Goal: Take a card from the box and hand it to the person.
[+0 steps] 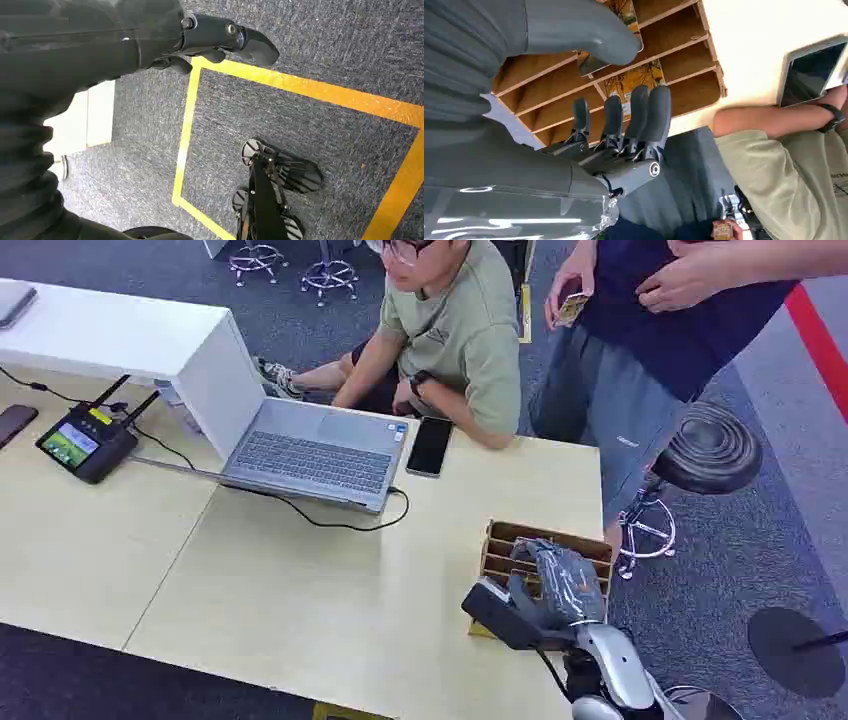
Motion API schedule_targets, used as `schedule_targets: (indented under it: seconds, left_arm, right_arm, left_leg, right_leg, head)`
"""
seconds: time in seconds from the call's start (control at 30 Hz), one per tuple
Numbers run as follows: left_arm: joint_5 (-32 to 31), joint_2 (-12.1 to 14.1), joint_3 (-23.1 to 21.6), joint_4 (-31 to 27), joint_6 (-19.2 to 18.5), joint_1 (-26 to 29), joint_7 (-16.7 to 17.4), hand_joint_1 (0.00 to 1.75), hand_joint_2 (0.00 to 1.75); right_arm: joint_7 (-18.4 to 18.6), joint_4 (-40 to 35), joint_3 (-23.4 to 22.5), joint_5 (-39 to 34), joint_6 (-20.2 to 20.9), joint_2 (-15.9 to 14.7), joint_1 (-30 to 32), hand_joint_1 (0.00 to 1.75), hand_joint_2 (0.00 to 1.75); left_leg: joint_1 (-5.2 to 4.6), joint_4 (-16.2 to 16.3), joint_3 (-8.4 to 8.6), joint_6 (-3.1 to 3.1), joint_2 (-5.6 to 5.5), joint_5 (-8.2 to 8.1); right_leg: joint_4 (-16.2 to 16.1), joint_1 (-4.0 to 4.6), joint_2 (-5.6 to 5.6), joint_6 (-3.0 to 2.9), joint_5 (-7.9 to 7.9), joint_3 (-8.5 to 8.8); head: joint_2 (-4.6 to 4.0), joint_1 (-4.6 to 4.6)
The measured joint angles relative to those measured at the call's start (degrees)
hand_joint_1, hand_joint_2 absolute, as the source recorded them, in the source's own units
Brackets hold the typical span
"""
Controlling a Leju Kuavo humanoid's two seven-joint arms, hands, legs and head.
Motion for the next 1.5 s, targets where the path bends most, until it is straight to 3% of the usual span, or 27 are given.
schedule_targets:
  seconds: [1.5]
  left_arm:
    - [0.0, 0.0, 0.0, 0.0, 0.02, 0.0, 0.02, 0.0, 1.75]
  right_arm:
    - [0.0, 0.0, -0.07, 0.0, 0.06, 0.0, 0.0, 1.47, 1.75]
  left_leg:
    - [0.0, 0.0, 0.0, 0.0, 0.0, 0.0]
  right_leg:
    - [0.0, 0.0, 0.0, 0.0, 0.0, 0.0]
  head:
    - [0.0, 0.0]
